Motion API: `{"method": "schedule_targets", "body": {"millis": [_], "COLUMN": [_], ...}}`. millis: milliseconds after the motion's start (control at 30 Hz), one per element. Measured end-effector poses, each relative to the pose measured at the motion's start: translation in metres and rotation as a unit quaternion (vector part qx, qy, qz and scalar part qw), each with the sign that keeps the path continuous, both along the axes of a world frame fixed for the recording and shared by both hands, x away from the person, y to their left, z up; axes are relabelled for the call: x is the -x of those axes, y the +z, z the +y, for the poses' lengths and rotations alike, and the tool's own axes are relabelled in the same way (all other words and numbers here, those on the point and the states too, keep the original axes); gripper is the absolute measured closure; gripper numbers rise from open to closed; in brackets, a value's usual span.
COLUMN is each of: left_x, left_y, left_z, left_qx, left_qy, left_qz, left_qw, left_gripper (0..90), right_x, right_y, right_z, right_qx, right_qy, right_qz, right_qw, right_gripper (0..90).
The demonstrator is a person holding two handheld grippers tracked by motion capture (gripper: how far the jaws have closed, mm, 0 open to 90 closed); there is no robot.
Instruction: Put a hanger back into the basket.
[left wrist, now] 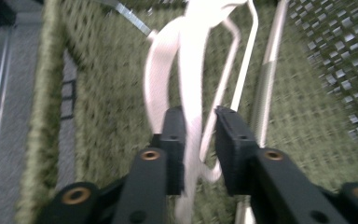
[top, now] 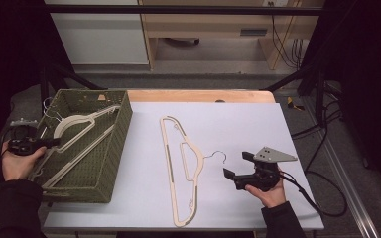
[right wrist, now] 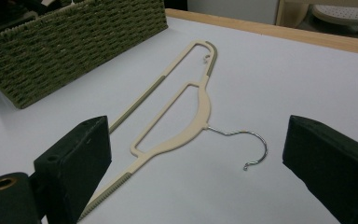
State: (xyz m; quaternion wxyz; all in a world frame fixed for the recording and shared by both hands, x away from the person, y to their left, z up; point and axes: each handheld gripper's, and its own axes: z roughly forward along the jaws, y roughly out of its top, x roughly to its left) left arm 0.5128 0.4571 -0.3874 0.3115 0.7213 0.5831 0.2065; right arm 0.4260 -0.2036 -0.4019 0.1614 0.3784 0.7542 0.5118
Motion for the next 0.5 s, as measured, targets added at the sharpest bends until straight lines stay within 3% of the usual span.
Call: {"method": "schedule_targets", "body": {"millis": [67, 233, 367, 500], "left_x": [0.000, 0.004, 0.010, 0.019], "left_y": [-0.003, -0.005, 0.001, 0.012], "left_z": [0.002, 0.005, 0.005, 0.001], "left_qx": [-0.014, -0.014, -0.019, -0.013], "left_qy": [0.005, 0.022, 0.025, 0.019], "left_qz": [0.014, 0.025, 0.019, -0.014], "left_qw": [0.9998, 0.9994, 0.9993, 0.9996], "left_gripper": [69.2, 66.8, 65.0, 62.4], "right_x": [0.000, 0.000, 0.000, 0.000], "right_y": [0.000, -0.001, -0.001, -0.001], "right_z": [0.001, 0.001, 0.001, 0.000], "right_qx": [0.000, -0.001, 0.001, 0.001], "right_qy": [0.000, 0.000, 0.003, 0.002], "right_qz": [0.001, 0.001, 0.000, -0.001], "right_qw": [1.0000, 1.0000, 1.0000, 1.0000], "right_gripper": [8.4, 8.4, 8.4, 8.4]}}
